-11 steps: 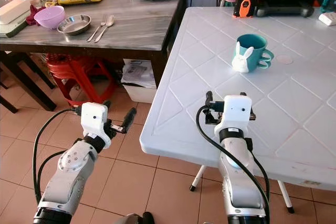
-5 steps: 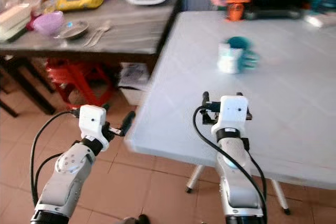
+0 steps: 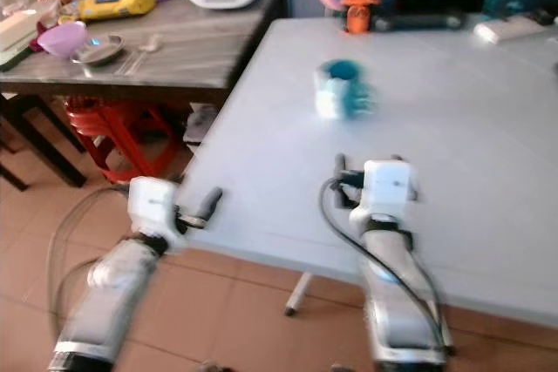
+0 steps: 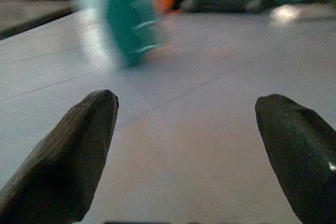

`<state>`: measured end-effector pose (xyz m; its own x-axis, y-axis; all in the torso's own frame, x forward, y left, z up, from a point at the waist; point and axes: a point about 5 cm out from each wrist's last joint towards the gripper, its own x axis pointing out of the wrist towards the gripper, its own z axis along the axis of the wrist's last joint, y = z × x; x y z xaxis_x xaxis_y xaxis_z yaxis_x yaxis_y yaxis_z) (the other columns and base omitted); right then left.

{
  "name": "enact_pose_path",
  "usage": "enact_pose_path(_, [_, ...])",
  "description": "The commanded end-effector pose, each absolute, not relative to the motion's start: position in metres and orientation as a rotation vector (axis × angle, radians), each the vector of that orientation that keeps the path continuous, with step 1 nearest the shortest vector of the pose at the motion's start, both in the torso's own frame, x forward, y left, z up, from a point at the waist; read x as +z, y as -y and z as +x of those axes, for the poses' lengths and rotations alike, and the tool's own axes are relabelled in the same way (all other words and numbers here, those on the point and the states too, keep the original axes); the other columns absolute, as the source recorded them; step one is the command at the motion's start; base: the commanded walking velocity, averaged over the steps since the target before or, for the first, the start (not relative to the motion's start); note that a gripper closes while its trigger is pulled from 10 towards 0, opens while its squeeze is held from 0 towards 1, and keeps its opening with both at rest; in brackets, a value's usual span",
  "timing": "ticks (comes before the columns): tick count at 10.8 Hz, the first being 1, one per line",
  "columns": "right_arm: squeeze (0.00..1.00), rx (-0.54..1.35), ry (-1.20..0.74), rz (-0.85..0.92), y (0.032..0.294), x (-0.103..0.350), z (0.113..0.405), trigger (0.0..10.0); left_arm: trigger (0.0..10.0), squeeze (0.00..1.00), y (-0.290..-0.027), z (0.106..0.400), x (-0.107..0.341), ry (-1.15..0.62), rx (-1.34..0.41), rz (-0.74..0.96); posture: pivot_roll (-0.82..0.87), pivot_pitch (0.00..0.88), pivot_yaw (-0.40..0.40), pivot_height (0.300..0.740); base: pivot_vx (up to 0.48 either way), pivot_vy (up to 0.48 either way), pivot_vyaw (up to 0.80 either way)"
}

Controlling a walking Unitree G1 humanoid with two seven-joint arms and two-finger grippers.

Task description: Setting the table

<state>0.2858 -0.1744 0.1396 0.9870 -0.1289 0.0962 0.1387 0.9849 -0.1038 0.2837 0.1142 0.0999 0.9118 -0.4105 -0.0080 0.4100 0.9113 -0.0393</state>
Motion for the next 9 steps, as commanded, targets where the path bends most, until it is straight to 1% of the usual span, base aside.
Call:
enact_pose_path(1, [0.0,-0.125,0.105,-0.094,0.1679,0.1436,0.2863,10.0,10.0,0.0,-0.1257,0.2852,0.1016,-0.016,-0.395,-0.013,-0.11,0.105,0.154,0.74,0.0,-0.382,0.0])
enact_pose_path(2, [0.0,-0.128,0.105,-0.097,0.1688,0.1438,0.2864,10.0,10.0,0.0,-0.1258,0.2856,0.1014,-0.017,-0.396,-0.01,-0.11,0.106,0.156,0.74,0.0,-0.356,0.0])
enact_pose_path(5, [0.0,-0.129,0.105,-0.097,0.1718,0.1438,0.2865,10.0,10.0,0.0,-0.1235,0.2861,0.1031,-0.003,-0.396,-0.021,-0.11,0.106,0.155,0.74,0.0,0.0,0.0])
enact_pose_path(9, [0.0,-0.108,0.115,-0.115,0.169,0.1455,0.2884,10.0,10.0,0.0,-0.1205,0.2857,0.1058,0.022,-0.417,-0.024,-0.11,0.1,0.148,0.74,0.0,0.0,0.0])
